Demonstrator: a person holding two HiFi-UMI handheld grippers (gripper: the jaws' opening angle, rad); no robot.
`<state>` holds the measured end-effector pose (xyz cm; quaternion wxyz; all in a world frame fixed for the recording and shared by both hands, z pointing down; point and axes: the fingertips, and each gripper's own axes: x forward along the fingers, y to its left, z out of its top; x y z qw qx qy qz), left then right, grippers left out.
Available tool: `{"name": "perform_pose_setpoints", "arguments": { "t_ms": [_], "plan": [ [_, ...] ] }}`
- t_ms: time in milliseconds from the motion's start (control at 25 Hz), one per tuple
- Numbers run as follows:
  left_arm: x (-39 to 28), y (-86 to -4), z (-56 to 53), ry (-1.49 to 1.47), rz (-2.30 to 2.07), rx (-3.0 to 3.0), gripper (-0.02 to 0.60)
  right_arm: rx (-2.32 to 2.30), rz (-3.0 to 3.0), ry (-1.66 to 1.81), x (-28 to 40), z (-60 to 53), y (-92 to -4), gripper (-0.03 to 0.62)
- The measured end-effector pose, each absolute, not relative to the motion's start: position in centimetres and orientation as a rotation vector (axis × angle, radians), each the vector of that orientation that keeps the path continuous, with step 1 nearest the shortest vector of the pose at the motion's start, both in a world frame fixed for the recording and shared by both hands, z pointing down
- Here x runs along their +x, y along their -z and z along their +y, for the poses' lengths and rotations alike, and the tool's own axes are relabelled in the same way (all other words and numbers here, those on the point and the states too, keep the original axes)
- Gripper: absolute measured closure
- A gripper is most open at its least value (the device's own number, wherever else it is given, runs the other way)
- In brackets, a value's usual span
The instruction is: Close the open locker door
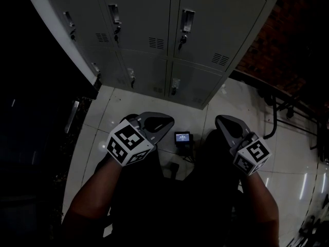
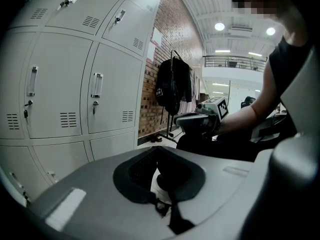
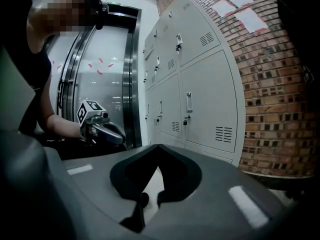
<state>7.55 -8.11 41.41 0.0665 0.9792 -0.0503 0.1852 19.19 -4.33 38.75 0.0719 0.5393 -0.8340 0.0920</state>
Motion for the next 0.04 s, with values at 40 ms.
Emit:
{"name": "perform_pose_setpoints", "arguments": {
  "t_ms": [40],
  "plan": [
    [7.58, -41.43, -8.09, -0.557, -0.151, 2.953, 0.569, 1.623, -2.499, -0.282, 19.27, -4.34, -38.82, 0.592]
  ]
}}
